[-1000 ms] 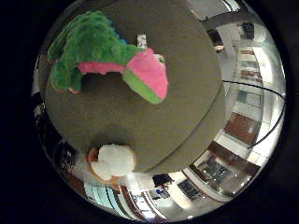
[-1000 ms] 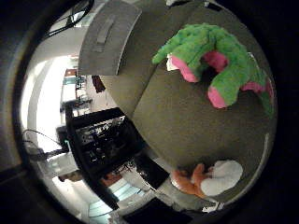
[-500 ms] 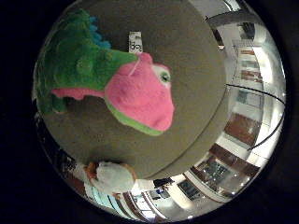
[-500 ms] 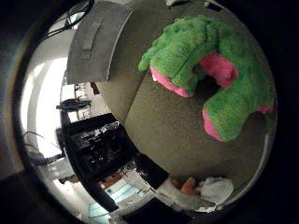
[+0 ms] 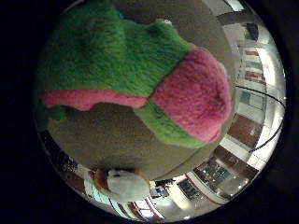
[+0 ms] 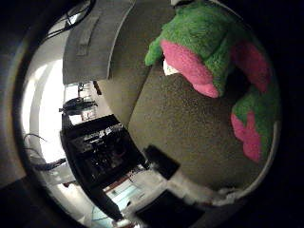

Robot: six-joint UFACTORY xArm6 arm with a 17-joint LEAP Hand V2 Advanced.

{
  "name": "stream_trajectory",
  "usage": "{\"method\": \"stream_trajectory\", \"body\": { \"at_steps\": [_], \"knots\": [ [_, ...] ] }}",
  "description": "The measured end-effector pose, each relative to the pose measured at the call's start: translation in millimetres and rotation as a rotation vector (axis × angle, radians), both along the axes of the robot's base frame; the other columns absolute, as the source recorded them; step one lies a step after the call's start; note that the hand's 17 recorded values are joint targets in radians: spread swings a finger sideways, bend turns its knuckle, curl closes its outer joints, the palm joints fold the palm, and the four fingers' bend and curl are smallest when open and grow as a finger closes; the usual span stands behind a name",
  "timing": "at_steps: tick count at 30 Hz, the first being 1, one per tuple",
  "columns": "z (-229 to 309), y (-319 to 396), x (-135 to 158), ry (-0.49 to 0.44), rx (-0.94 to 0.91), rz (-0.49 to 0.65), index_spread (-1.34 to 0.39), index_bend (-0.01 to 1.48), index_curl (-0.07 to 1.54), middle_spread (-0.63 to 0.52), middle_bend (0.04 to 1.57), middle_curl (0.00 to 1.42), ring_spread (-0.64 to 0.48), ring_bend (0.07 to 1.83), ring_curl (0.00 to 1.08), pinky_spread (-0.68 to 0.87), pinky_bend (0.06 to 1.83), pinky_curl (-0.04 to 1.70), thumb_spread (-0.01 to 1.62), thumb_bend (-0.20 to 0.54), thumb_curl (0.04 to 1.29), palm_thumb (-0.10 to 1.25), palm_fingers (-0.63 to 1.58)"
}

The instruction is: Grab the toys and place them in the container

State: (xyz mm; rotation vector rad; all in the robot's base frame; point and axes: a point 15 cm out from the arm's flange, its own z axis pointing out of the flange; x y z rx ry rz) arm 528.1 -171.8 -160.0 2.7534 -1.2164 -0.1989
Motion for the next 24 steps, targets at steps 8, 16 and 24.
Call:
{"method": "stream_trajectory", "body": {
  "at_steps": [8,16,24],
  "knots": [
    [-4.9,1.5,-3.0,0.008,0.002,0.003,-0.36,0.19,0.29,-0.19,0.53,0.45,-0.27,0.79,0.42,-0.32,0.93,0.22,1.01,-0.016,0.32,0.65,0.79],
    [-4.6,5.6,-1.4,0.008,0.001,0.014,-0.48,0.55,0.57,-0.25,0.85,0.69,-0.32,1.03,0.58,-0.36,1.23,0.40,1.00,-0.021,0.34,0.75,1.14],
    [7.1,-13.1,3.2,-0.017,-0.004,-0.013,-0.45,0.88,0.89,-0.27,1.09,0.91,-0.31,1.28,0.76,-0.28,1.42,0.61,0.98,-0.021,0.35,0.80,0.97]
  ]
}}
